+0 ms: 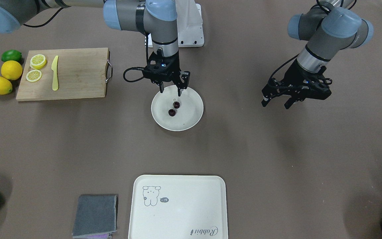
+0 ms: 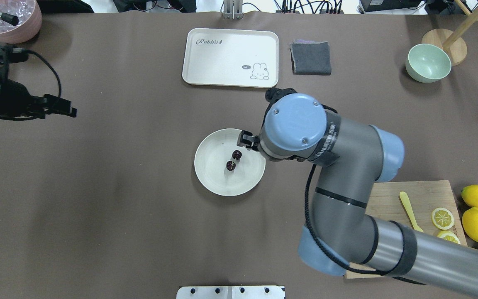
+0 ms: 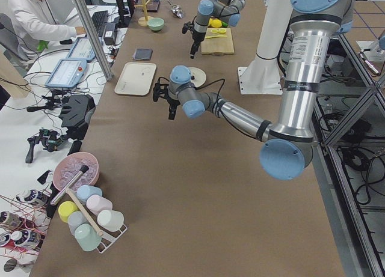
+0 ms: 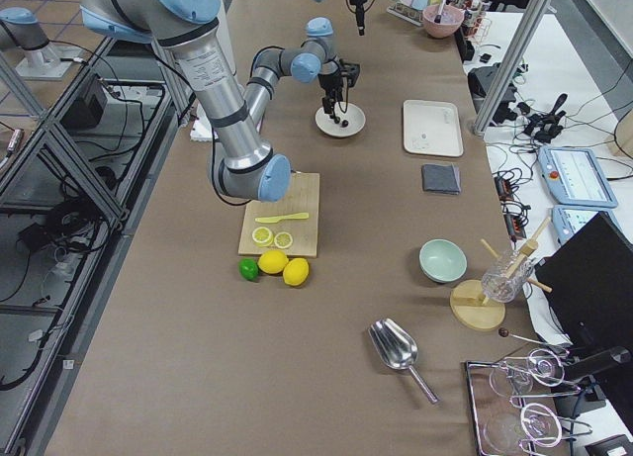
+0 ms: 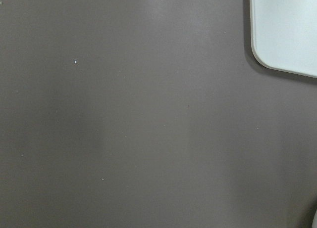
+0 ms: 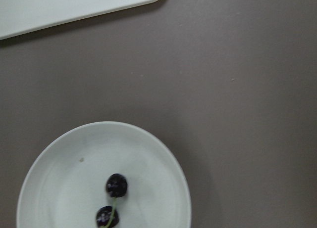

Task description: Place red cherry on plate

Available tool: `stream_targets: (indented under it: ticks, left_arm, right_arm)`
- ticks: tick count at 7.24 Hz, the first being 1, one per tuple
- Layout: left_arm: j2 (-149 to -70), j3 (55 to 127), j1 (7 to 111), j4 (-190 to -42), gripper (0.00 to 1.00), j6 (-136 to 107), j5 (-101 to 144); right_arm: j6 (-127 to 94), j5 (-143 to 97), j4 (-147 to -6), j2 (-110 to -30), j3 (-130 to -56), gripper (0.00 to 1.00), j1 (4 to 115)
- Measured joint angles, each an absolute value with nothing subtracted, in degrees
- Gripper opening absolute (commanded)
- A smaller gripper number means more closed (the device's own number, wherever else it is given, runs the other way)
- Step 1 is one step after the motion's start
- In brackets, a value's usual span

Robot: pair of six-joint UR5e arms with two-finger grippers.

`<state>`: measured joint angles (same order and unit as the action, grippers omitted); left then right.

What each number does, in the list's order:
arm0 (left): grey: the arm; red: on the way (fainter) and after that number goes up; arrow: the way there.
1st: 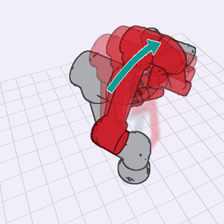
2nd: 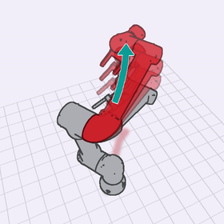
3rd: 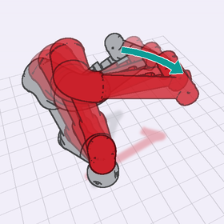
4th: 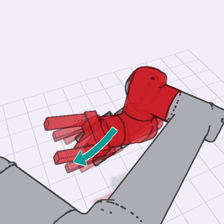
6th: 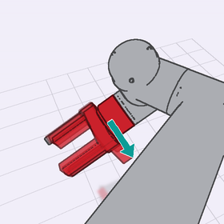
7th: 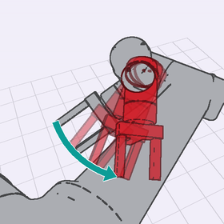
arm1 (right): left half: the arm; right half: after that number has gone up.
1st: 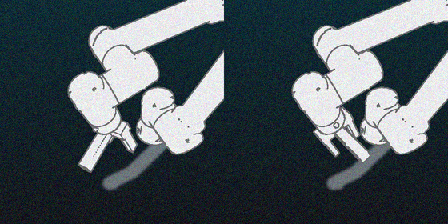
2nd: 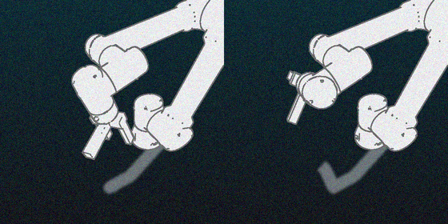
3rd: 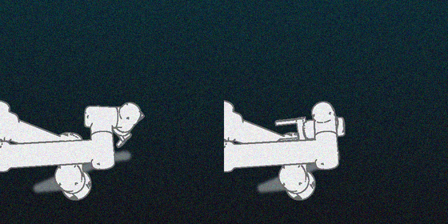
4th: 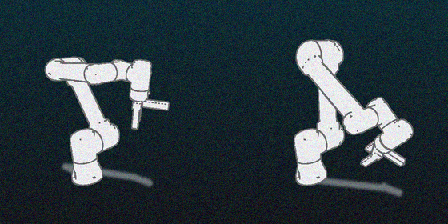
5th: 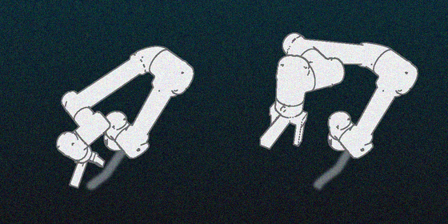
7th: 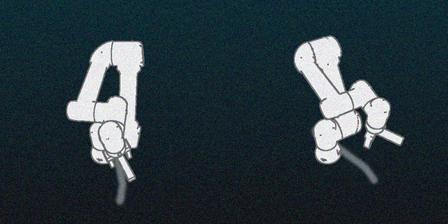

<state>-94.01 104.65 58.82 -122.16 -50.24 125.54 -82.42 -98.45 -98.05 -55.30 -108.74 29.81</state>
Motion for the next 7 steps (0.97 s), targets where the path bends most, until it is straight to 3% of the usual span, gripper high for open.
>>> stream_targets:
  ticks: [2,4,7]
  left_arm:
    - [-89.3,105.0,71.0,-113.7,0.98,-27.9,129.8]
    - [-89.2,105.8,83.2,-94.8,0.98,-0.5,130.5]
    - [-87.4,101.5,90.6,-81.0,0.98,14.7,130.3]
  right_arm:
    - [-69.2,-105.2,-98.6,-64.0,-114.0,1.0,39.5]
    - [-51.7,-113.7,-98.8,-74.2,-118.4,1.0,51.6]
    - [-20.0,-124.5,-100.7,-84.9,-116.4,1.0,70.8]
